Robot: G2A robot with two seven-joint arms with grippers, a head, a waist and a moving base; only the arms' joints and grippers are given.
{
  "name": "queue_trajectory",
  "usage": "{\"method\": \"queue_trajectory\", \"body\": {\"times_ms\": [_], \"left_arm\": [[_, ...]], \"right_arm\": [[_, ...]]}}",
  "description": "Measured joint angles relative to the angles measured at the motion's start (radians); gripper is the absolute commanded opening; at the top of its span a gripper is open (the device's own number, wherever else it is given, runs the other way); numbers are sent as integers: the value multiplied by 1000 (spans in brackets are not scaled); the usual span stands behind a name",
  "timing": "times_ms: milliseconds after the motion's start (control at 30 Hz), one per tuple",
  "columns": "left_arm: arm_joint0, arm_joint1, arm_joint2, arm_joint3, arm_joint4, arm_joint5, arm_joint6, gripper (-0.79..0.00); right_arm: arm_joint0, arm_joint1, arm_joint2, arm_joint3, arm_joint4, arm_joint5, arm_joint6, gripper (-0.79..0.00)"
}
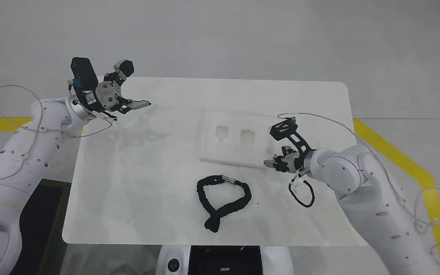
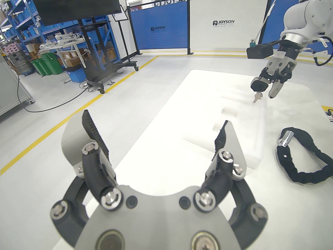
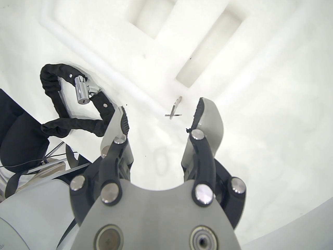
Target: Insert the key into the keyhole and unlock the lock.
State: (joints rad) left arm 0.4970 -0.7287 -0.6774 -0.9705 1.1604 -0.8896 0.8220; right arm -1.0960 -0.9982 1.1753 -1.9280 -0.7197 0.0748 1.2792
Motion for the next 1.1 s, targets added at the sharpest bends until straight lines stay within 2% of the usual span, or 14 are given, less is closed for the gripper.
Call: {"method": "queue_trajectory", "body": {"times_ms": [33,533,667,733,900,1100], "left_arm": [[0,0,0,0,0,0,0,0],[0,0,0,0,0,0,0,0],[0,0,0,0,0,0,0,0],[0,0,0,0,0,0,0,0],[0,0,0,0,0,0,0,0],[0,0,0,0,0,0,0,0]], "right_arm": [[1,0,-2,3,0,1,0,-397],[39,-8,-49,45,-49,32,12,-474],[44,-9,-54,52,-56,36,13,-573],[45,-10,-56,53,-63,38,13,-656],[49,-11,-60,57,-76,43,13,-773],[52,-12,-64,61,-96,53,16,-785]]}}
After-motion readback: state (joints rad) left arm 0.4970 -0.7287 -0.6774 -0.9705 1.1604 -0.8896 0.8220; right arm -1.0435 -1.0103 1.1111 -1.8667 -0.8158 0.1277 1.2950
